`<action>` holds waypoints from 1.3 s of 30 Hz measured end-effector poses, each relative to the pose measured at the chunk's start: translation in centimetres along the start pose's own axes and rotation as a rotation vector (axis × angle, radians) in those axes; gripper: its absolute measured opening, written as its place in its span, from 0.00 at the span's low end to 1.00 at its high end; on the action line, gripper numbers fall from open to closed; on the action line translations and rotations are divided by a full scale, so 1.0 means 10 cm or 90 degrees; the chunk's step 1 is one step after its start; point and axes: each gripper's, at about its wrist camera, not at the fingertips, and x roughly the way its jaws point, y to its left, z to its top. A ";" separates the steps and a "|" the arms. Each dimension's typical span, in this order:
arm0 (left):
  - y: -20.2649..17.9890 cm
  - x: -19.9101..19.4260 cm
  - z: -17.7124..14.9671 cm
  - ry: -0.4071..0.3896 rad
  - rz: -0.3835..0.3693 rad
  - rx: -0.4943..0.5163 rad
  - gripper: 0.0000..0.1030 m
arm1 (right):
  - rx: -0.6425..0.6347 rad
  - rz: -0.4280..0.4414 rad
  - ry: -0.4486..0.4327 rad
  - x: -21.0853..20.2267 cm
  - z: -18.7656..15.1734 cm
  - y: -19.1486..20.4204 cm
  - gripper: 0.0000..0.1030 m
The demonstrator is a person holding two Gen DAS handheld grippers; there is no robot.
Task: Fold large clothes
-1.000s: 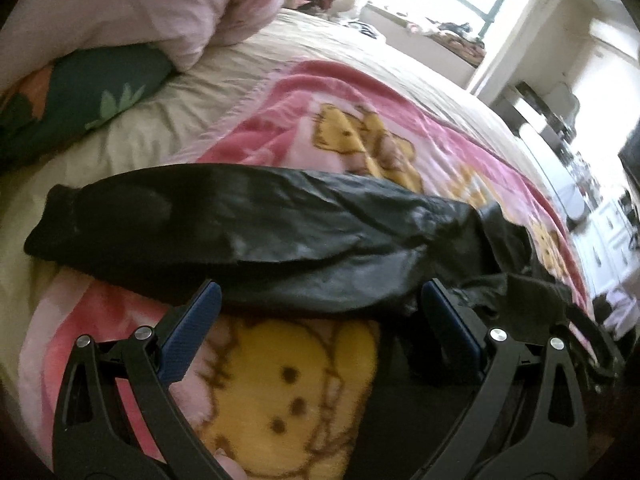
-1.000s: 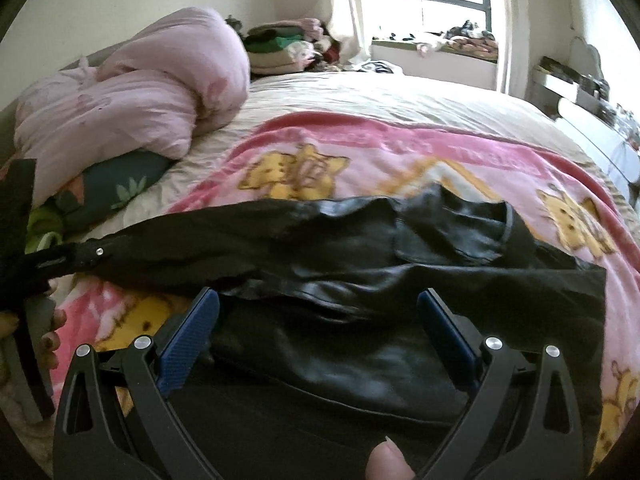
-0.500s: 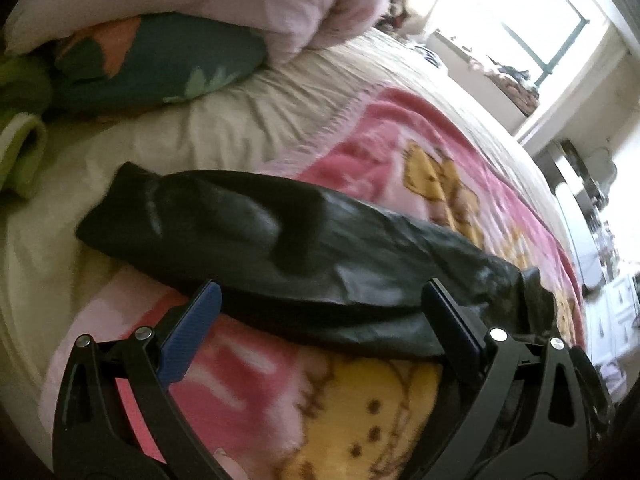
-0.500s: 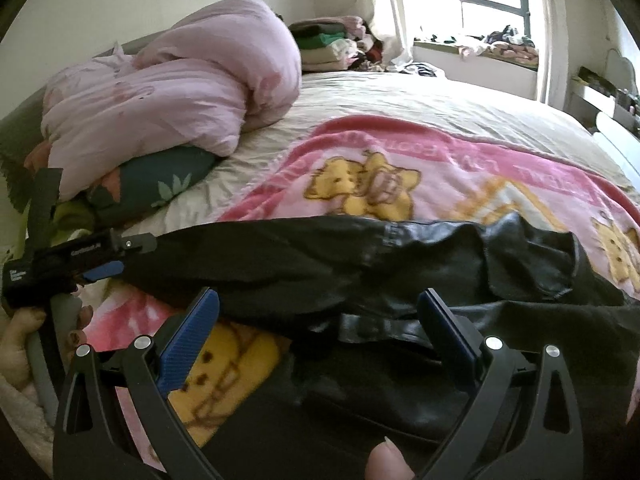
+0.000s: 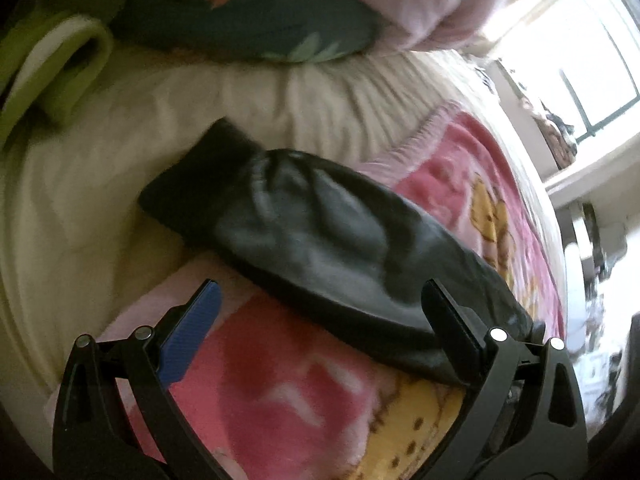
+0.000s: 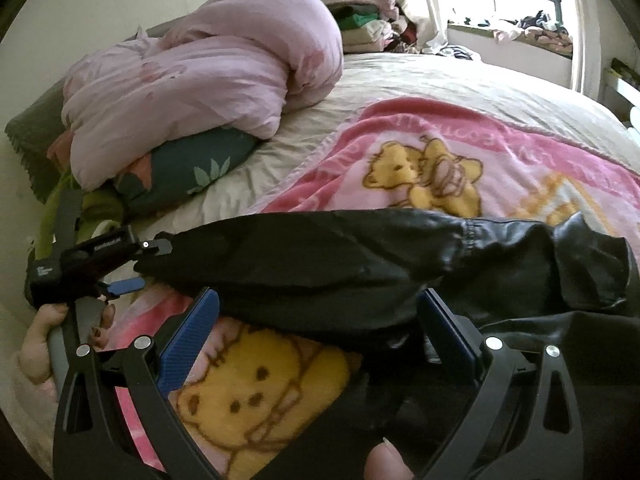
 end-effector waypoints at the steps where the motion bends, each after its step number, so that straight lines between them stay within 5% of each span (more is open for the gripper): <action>1: 0.06 0.01 0.01 0.002 0.003 -0.014 0.91 | 0.000 0.000 0.001 0.02 -0.01 0.01 0.96; 7: 0.25 0.15 0.06 0.024 0.014 -0.068 0.91 | 0.018 0.008 0.005 0.03 -0.10 -0.05 0.96; 11: 0.25 0.19 0.11 -0.005 -0.017 -0.076 0.90 | 0.021 -0.014 -0.002 -0.03 -0.19 -0.11 0.96; 13: 0.18 0.21 0.13 -0.013 -0.041 -0.071 0.66 | 0.021 -0.029 -0.008 -0.10 -0.25 -0.16 0.96; 16: 0.05 0.26 0.16 -0.029 0.009 -0.046 0.30 | 0.032 -0.044 -0.016 -0.23 -0.34 -0.28 0.96; 19: -0.06 0.13 0.19 -0.081 0.014 -0.028 0.09 | 0.049 -0.066 -0.025 -0.37 -0.42 -0.43 0.96; 22: -0.23 -0.06 0.16 -0.125 -0.015 0.002 0.06 | 0.060 -0.088 -0.036 -0.51 -0.49 -0.57 0.96; 25: -0.41 -0.32 0.10 -0.159 -0.093 0.020 0.02 | 0.081 -0.104 -0.053 -0.68 -0.59 -0.74 0.96; 32: -1.09 -1.04 -0.23 -0.261 -0.189 0.165 0.01 | 0.134 -0.125 -0.089 -1.00 -0.74 -1.03 0.96; 39: -1.60 -1.44 -0.61 -0.298 -0.280 0.265 0.01 | 0.180 -0.144 -0.116 -1.26 -0.90 -1.23 0.96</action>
